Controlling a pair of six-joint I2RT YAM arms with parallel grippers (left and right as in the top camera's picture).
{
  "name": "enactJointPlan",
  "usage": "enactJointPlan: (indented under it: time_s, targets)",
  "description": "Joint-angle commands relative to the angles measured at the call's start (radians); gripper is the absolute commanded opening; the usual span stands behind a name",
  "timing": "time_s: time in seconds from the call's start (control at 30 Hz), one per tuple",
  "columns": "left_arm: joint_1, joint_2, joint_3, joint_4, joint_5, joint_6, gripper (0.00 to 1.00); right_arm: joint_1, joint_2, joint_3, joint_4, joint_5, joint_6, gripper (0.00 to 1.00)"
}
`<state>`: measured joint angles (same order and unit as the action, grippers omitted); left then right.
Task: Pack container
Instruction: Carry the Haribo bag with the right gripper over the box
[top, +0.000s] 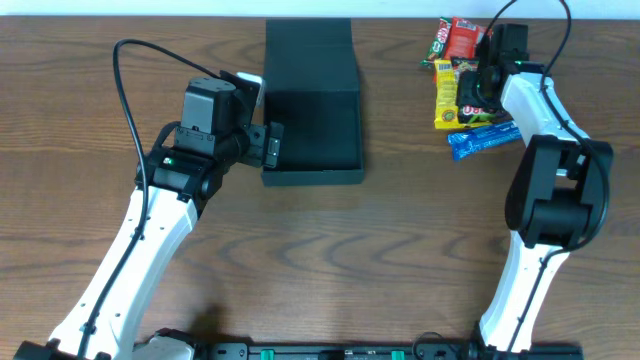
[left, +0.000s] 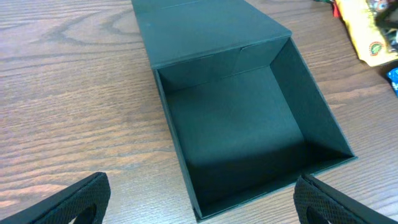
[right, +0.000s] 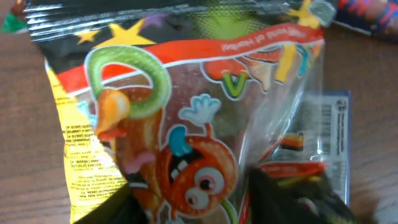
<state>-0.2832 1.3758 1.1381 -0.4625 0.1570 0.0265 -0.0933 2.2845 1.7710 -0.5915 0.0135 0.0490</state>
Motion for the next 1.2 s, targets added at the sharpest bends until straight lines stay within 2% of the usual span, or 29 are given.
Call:
enactJointPlan:
  time_s: [0.0, 0.07, 0.17, 0.33, 0.57, 0.77, 0.9, 1.17]
  targets:
    - [0.003, 0.005, -0.006, 0.004, -0.011, -0.004, 0.95, 0.014, 0.038, 0.011, -0.007, 0.004, 0.015, 0.33]
    - [0.003, 0.005, -0.006, 0.004, -0.011, -0.004, 0.95, 0.021, 0.036, 0.011, -0.014, 0.004, 0.035, 0.23]
    - [0.003, 0.005, -0.006, 0.005, -0.011, -0.004, 0.95, 0.037, 0.023, 0.018, -0.039, 0.004, 0.051, 0.16]
    - [0.004, 0.005, -0.006, 0.024, -0.015, -0.004, 0.95, 0.067, -0.041, 0.086, -0.126, 0.005, 0.051, 0.1]
    - [0.005, 0.004, -0.006, 0.056, -0.08, -0.003, 0.95, 0.118, -0.205, 0.19, -0.237, 0.003, 0.078, 0.12]
    - [0.032, 0.004, -0.006, 0.089, -0.125, -0.004, 0.95, 0.266, -0.322, 0.196, -0.326, -0.084, 0.189, 0.18]
    - [0.087, 0.004, -0.006, 0.101, -0.14, -0.008, 0.95, 0.394, -0.303, 0.192, -0.364, -0.112, 0.325, 0.19]
    - [0.256, 0.004, -0.006, 0.1, -0.139, -0.027, 0.96, 0.657, -0.182, 0.187, -0.313, -0.117, 0.529, 0.19]
